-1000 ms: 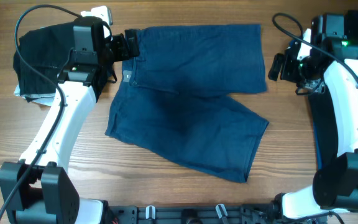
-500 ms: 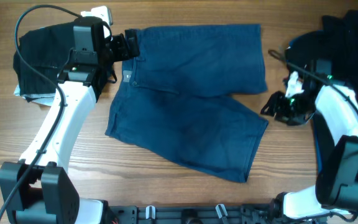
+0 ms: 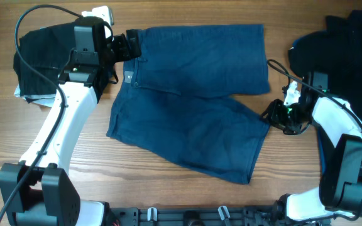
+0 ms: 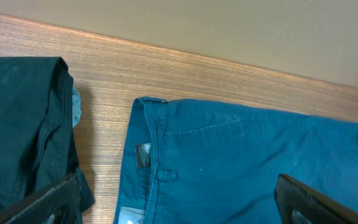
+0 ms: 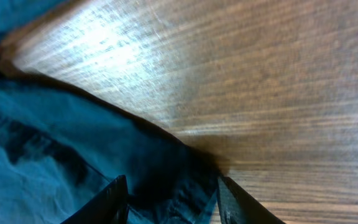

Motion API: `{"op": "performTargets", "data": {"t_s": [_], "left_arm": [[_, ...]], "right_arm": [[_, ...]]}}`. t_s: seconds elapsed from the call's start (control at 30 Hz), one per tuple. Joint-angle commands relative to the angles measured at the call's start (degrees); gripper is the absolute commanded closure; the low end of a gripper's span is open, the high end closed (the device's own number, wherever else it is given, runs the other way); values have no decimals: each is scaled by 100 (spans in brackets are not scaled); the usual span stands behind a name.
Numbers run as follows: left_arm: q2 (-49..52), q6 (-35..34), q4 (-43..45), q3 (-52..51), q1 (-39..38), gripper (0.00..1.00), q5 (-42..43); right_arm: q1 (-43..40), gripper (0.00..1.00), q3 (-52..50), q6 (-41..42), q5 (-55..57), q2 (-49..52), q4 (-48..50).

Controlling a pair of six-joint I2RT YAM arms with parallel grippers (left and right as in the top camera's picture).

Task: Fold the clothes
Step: 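Reach the right gripper to the right leg hem of the shorts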

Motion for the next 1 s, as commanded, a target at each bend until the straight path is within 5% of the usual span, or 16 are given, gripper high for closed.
{"op": "performTargets", "data": {"t_s": [0.0,0.07,0.13,0.23,0.33,0.67,0.7,0.77,0.8,0.97], "left_arm": [[-7,-28,13,7,13,0,-13],[-7,-28,13,7,13,0,-15],[-7,-28,13,7,13,0,-13],[-7,-28,13,7,13,0,-15],[-7,-28,13,7,13,0,-13],[-7,-28,13,7,13,0,-15],[-7,-28,13,7,13,0,-15],[-7,-28,13,7,13,0,-15],[-7,-28,13,7,13,0,-15],[-7,-28,13,7,13,0,-15]], "right_arm": [[-13,66,-232,317,-138,-66,295],[-13,80,-240,315,-136,-66,341],[-13,84,-238,315,-136,-66,354],[-13,57,-225,313,-140,-68,251],[-15,46,-107,140,-131,-68,-66],[-20,42,251,142,-931,-68,-634],[-17,37,249,144,-931,-68,-636],[-17,7,247,153,-931,-68,-656],[-17,0,243,144,-922,-68,-658],[-17,1,101,149,-883,-68,-444]]}}
